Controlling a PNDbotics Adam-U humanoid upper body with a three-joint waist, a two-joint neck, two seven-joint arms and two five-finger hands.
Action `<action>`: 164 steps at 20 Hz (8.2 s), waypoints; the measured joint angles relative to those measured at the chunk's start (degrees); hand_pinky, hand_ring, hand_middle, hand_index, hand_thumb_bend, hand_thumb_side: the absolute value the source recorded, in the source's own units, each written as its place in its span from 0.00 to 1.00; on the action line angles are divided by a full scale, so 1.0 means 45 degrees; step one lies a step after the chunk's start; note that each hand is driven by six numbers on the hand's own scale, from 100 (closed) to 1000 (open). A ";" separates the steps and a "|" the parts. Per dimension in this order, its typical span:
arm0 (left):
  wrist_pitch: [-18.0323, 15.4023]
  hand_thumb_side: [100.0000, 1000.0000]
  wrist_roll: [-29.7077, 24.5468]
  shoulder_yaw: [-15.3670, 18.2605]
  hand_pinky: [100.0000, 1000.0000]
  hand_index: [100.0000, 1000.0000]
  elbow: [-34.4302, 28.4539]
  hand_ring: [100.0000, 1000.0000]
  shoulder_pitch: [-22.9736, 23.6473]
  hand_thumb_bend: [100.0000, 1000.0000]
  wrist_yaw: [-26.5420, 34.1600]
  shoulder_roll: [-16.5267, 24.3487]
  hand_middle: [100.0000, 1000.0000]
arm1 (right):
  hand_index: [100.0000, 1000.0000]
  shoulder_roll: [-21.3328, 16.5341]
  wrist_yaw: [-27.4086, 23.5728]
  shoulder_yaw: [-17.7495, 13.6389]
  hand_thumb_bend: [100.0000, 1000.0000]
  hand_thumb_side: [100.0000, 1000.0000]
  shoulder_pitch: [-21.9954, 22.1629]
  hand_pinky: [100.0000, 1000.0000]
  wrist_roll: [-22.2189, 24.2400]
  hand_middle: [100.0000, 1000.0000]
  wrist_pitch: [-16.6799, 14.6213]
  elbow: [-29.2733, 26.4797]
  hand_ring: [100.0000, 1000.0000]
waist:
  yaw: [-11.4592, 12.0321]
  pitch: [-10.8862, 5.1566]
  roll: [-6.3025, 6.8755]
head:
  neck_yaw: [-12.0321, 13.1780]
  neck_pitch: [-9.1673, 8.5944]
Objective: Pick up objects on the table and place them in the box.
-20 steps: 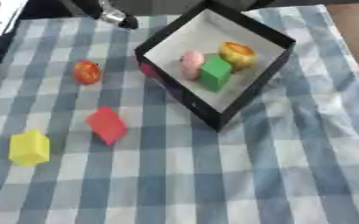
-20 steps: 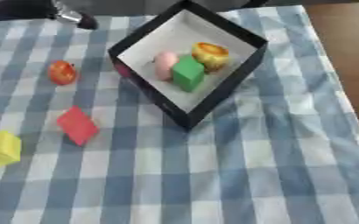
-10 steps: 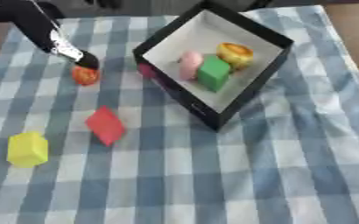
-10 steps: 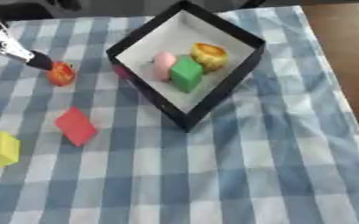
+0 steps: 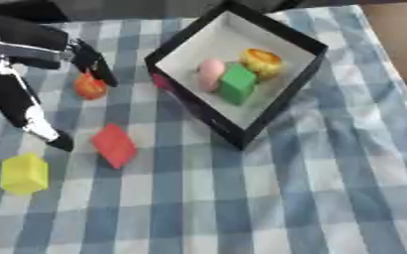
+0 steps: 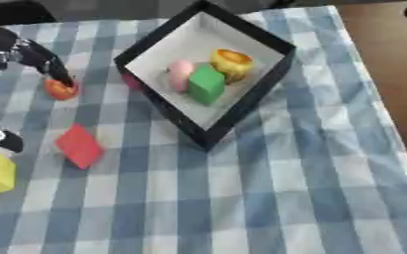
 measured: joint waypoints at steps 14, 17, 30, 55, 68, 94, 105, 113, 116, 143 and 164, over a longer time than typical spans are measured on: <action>-0.1004 0.18 0.0151 -0.0868 0.82 0.87 -0.0234 0.83 0.0425 0.70 -0.2010 0.0345 0.79 | 0.75 0.0131 0.0069 0.0105 0.00 0.79 -0.0003 0.92 0.0157 0.77 0.0138 0.0001 0.76 | -0.0253 0.0143 0.0000 | 0.0130 -0.0123; -0.1201 0.18 0.0347 -0.1030 0.82 0.87 0.0080 0.83 0.0418 0.73 -0.2572 0.0190 0.79 | 0.75 0.0151 0.0079 0.0105 0.00 0.79 0.0002 0.92 0.0164 0.77 0.0145 0.0002 0.76 | -0.0253 0.0148 0.0000 | 0.0156 -0.0122; -0.1931 0.28 0.1696 -0.0951 0.79 0.88 0.0695 0.80 -0.0082 0.64 -0.3363 -0.0608 0.76 | 0.75 0.0246 0.0181 0.0107 0.00 0.80 0.0104 0.92 0.0209 0.77 0.0191 0.0036 0.76 | -0.0163 0.0211 0.0000 | 0.0103 -0.0127; -0.2599 0.13 0.1794 -0.2266 0.78 0.85 0.3026 0.78 -0.0862 0.63 -0.4056 -0.2262 0.75 | 0.75 0.0394 0.0196 0.0138 0.00 0.80 0.0101 0.92 0.0186 0.77 0.0218 0.0042 0.76 | -0.0235 0.0377 -0.0004 | 0.0063 -0.0166; -0.3094 0.00 0.2240 -0.2369 0.71 0.67 0.4134 0.69 -0.0967 0.24 -0.4599 -0.2785 0.59 | 0.76 0.0472 0.0196 0.0136 0.00 0.80 0.0121 0.93 0.0181 0.77 0.0225 0.0044 0.76 | -0.0228 0.0392 -0.0004 | 0.0099 -0.0165; 0.0167 0.00 0.1469 -0.0284 0.72 0.67 0.5086 0.68 -0.6615 0.34 -0.4758 -0.6791 0.60 | 0.76 0.0532 -0.0152 0.0492 0.00 0.77 -0.0678 0.93 0.0501 0.78 0.0244 -0.0003 0.76 | -0.0707 0.0379 -0.0007 | 0.0755 -0.0075; 0.0674 0.09 0.2128 -0.0277 0.76 0.74 0.8843 0.72 -0.6765 0.49 -0.7020 -0.9232 0.66 | 0.76 0.0589 -0.0156 0.0490 0.00 0.78 -0.0538 0.93 0.0515 0.78 0.0289 -0.0030 0.76 | -0.0610 0.0389 -0.0003 | 0.0669 -0.0128; -0.0593 0.30 0.3348 0.0117 0.81 0.90 1.1416 0.82 -0.6779 0.73 -0.8635 -0.9815 0.78 | 0.76 0.0591 -0.0154 0.0488 0.00 0.79 -0.0436 0.93 0.0500 0.78 0.0303 -0.0030 0.76 | -0.0533 0.0389 -0.0006 | 0.0663 -0.0120; -0.1001 0.31 0.3896 0.0570 0.80 0.89 1.1624 0.81 -0.6795 0.72 -0.9252 -0.9963 0.77 | 0.76 0.0594 -0.0143 0.0489 0.00 0.79 -0.0408 0.93 0.0517 0.78 0.0322 -0.0030 0.76 | -0.0440 0.0389 -0.0006 | 0.0652 -0.0114; -0.1180 0.25 0.4143 0.0756 0.78 0.85 0.6397 0.77 -0.4647 0.56 -0.7459 -0.5080 0.73 | 0.76 0.0354 0.0013 0.0353 0.00 0.78 0.0168 0.93 0.0368 0.78 0.0239 -0.0024 0.77 | 0.0265 0.0375 -0.0006 | -0.0062 0.0110; 0.0991 0.34 0.3648 0.1733 0.79 0.86 0.2152 0.78 0.2197 0.60 -0.2940 0.0021 0.74 | 0.76 0.0109 0.0187 0.0096 0.00 0.79 0.0415 0.93 0.0096 0.78 0.0148 -0.0026 0.77 | 0.0723 0.0379 -0.0006 | -0.0250 0.0065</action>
